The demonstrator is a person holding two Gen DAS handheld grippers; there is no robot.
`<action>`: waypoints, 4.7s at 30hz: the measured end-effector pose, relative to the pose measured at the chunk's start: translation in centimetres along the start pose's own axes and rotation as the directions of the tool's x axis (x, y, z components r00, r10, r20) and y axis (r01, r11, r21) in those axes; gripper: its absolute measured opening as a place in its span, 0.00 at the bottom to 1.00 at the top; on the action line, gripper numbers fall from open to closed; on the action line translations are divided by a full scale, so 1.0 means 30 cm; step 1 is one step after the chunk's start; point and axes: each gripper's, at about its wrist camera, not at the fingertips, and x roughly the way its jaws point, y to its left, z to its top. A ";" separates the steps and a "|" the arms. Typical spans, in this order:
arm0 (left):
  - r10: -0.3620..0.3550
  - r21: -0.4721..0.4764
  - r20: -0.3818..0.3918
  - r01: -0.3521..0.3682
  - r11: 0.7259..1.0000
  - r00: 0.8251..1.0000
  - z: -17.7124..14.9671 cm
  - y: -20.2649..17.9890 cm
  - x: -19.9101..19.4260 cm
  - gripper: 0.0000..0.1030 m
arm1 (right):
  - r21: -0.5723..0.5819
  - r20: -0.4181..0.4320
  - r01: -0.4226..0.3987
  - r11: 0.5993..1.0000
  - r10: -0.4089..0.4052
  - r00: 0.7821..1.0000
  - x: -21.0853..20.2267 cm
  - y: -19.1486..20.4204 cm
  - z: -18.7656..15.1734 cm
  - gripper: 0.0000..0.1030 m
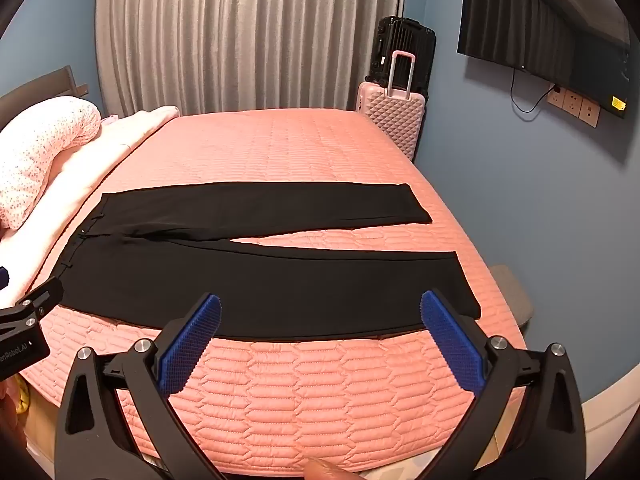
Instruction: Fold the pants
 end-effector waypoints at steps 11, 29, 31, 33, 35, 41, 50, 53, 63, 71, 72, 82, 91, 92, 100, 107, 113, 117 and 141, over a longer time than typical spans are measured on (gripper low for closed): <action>-0.003 -0.003 -0.001 0.003 1.000 1.000 0.002 -0.001 0.002 0.95 | 0.002 -0.002 -0.006 1.000 0.006 1.000 0.004 -0.003 0.002 0.96; -0.007 -0.004 -0.001 0.007 1.000 1.000 -0.009 0.017 0.005 0.95 | -0.002 -0.003 -0.010 1.000 0.010 1.000 0.009 0.001 0.001 0.96; -0.007 -0.004 -0.001 0.007 1.000 1.000 -0.008 0.020 0.006 0.95 | -0.002 -0.004 -0.013 1.000 0.013 1.000 0.010 0.000 0.001 0.96; -0.006 -0.003 -0.001 0.006 1.000 1.000 -0.008 0.021 0.005 0.95 | -0.001 -0.004 -0.013 1.000 0.013 1.000 0.010 -0.001 0.000 0.96; -0.009 -0.002 -0.002 0.009 1.000 1.000 -0.007 0.022 0.004 0.95 | -0.001 -0.004 -0.013 1.000 0.013 1.000 0.009 -0.002 0.001 0.96; -0.008 0.000 0.001 0.008 1.000 1.000 0.001 0.004 -0.003 0.95 | 0.001 -0.004 -0.015 1.000 0.015 1.000 0.010 -0.003 0.003 0.96; -0.006 0.001 0.002 0.006 1.000 1.000 0.002 -0.002 -0.002 0.95 | 0.001 -0.004 -0.017 1.000 0.017 1.000 0.010 -0.004 0.005 0.96; -0.006 0.001 0.002 0.006 1.000 1.000 0.003 -0.001 -0.002 0.95 | -0.001 -0.003 -0.017 1.000 0.017 1.000 0.010 -0.002 0.006 0.96; -0.008 0.001 0.001 0.008 1.000 1.000 0.004 -0.001 -0.001 0.95 | 0.001 -0.002 -0.018 1.000 0.018 1.000 0.005 -0.007 0.007 0.96; -0.006 0.001 0.002 0.006 1.000 1.000 0.004 -0.002 0.000 0.95 | -0.001 -0.002 -0.018 1.000 0.018 1.000 0.004 -0.006 0.008 0.96; -0.007 0.001 0.002 0.007 1.000 1.000 0.004 -0.001 -0.001 0.95 | -0.001 -0.001 -0.018 1.000 0.018 1.000 0.003 -0.006 0.010 0.96; -0.007 0.001 0.001 0.007 1.000 1.000 0.003 -0.001 -0.001 0.95 | -0.001 -0.002 -0.018 1.000 0.018 1.000 0.002 -0.004 0.011 0.96; -0.005 0.003 0.002 0.005 1.000 1.000 0.004 -0.002 0.000 0.95 | -0.001 -0.003 -0.020 1.000 0.020 1.000 0.003 -0.004 0.010 0.96; -0.005 0.003 0.003 0.005 1.000 1.000 0.004 -0.001 -0.001 0.95 | -0.001 -0.002 -0.020 1.000 0.020 1.000 0.003 -0.003 0.010 0.96; -0.006 0.005 0.003 0.006 1.000 1.000 0.007 0.001 -0.003 0.95 | -0.001 -0.002 -0.020 1.000 0.020 1.000 0.003 -0.003 0.010 0.96; -0.007 0.004 0.002 0.007 1.000 1.000 0.007 0.000 -0.003 0.95 | 0.000 -0.004 -0.020 1.000 0.020 1.000 0.004 -0.004 0.010 0.96; -0.014 0.007 -0.005 0.014 1.000 1.000 0.008 0.001 0.003 0.95 | 0.006 -0.012 -0.041 0.999 0.041 0.999 0.010 -0.004 0.006 0.96; -0.038 0.013 -0.015 0.039 0.999 0.999 0.003 -0.001 0.035 0.95 | 0.017 -0.026 -0.075 0.997 0.075 0.997 0.047 -0.029 0.006 0.96; 0.074 0.005 0.050 -0.075 0.997 0.996 0.253 -0.131 0.725 0.95 | -0.100 -0.116 -0.106 0.989 0.095 0.989 1.526 -0.808 0.466 0.96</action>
